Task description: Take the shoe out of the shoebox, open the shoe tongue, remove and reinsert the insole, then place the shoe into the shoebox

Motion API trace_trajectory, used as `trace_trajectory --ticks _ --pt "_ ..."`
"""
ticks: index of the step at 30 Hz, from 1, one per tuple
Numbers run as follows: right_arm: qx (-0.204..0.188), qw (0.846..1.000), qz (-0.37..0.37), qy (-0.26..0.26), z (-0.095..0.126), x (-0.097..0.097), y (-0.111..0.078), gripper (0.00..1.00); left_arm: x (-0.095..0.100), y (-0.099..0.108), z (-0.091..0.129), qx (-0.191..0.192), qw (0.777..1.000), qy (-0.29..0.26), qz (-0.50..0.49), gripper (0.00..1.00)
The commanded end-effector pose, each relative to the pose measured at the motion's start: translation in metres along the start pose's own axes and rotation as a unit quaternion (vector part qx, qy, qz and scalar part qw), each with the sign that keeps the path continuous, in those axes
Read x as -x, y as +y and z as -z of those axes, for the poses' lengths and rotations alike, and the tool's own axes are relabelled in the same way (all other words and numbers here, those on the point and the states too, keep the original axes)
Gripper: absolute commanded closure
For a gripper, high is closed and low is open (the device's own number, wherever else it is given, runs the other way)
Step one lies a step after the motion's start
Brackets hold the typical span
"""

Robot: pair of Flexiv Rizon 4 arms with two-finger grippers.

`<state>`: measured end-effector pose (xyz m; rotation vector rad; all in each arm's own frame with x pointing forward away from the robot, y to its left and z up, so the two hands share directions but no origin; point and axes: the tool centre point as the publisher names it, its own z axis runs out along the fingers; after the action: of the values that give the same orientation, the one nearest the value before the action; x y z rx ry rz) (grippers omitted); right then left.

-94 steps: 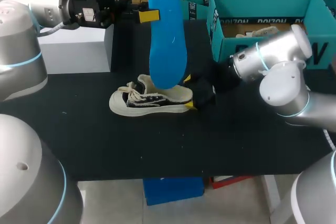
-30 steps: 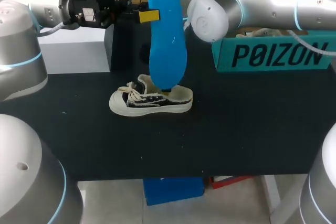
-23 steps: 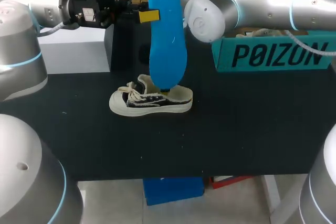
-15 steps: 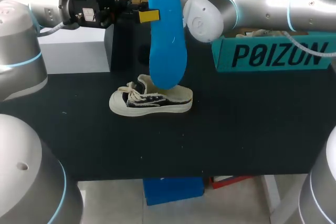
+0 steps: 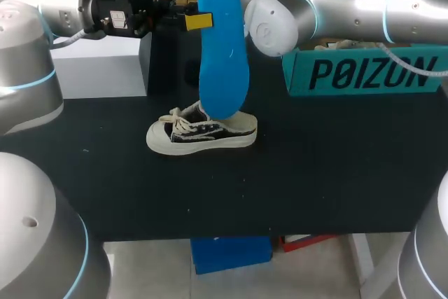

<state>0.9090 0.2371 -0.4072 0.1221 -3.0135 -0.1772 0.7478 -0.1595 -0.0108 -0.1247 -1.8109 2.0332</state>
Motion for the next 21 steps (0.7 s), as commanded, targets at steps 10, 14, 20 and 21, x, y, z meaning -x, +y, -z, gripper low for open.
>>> trace_trajectory --ticks 10,14,20,21 --pt "0.006 1.0 -0.002 0.008 0.006 0.004 -0.002 1.0 -0.001 0.001 -0.001 0.0 1.0 -0.002 -0.001 1.0" --pt "0.014 1.0 -0.02 0.0 0.025 0.005 -0.005 1.0 -0.001 0.001 -0.001 0.0 1.0 -0.002 -0.001 1.0" --pt "0.01 0.999 -0.05 -0.006 0.05 -0.001 -0.01 1.0 -0.001 0.001 -0.001 0.0 1.0 -0.002 -0.001 1.0" --pt "0.007 0.998 -0.058 -0.011 0.053 -0.002 -0.012 1.0 -0.001 0.001 -0.001 0.0 1.0 -0.002 -0.001 1.0"
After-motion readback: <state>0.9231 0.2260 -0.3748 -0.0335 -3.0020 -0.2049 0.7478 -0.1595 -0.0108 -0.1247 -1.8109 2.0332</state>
